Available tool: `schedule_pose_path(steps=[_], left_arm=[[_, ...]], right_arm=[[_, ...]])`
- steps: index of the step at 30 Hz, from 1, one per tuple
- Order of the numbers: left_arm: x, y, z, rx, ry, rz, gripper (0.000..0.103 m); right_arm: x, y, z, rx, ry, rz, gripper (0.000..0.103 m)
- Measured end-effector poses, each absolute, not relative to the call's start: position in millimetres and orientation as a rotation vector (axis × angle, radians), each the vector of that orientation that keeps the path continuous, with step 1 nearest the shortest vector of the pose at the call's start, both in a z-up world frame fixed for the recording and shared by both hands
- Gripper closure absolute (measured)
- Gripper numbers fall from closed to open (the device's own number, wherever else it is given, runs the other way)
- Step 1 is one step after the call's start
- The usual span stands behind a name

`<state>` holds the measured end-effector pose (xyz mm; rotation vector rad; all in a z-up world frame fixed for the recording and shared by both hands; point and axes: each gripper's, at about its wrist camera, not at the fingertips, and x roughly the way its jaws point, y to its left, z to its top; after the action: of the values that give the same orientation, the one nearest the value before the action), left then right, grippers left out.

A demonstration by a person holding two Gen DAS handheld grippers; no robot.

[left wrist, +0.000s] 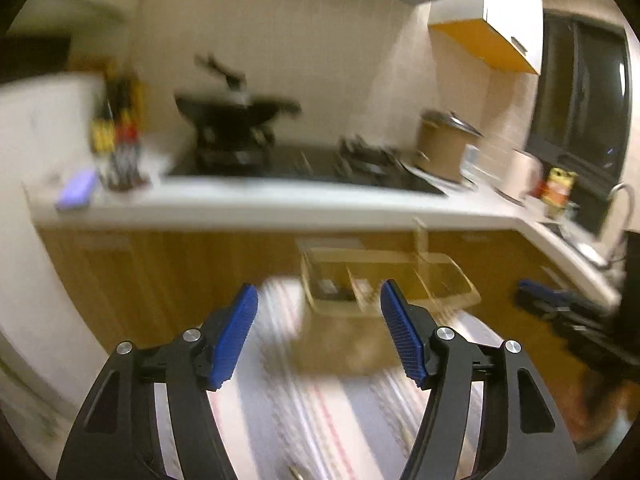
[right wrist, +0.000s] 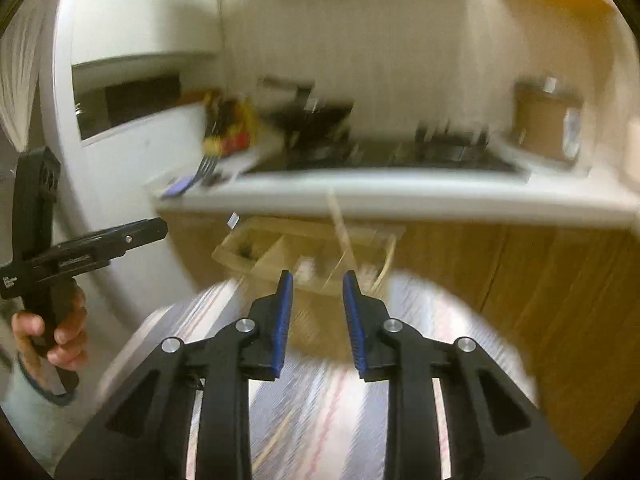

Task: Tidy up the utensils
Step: 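Lower the right tool onto a chopstick while the left tool grasps a clear spoon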

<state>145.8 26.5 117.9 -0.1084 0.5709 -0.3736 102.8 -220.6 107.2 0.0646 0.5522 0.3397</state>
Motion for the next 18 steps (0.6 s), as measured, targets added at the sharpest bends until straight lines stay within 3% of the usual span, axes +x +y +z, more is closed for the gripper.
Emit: schedule_pose_path(steps=[4, 8, 13, 14, 18], left_arm=[[128, 36, 97, -0.057, 0.712, -0.331, 0.041], [116, 49, 59, -0.054, 0.84, -0.316, 0.042], [105, 57, 5, -0.067, 0.986, -0.332, 0.054], [103, 58, -5, -0.071, 1.011, -0.334, 0.054], [91, 58, -32, -0.065, 1.074, -0.36, 0.054]], right_arm=[[101, -213, 83, 0.121, 0.737, 0.387, 0.073], [95, -200, 56, 0.137, 0.861, 0.376, 0.057], [87, -174, 11, 0.101, 0.999, 0.329, 0.058], [85, -168, 2, 0.097, 1.02, 0.326, 0.066], [79, -147, -23, 0.057, 1.065, 0.302, 0.077]])
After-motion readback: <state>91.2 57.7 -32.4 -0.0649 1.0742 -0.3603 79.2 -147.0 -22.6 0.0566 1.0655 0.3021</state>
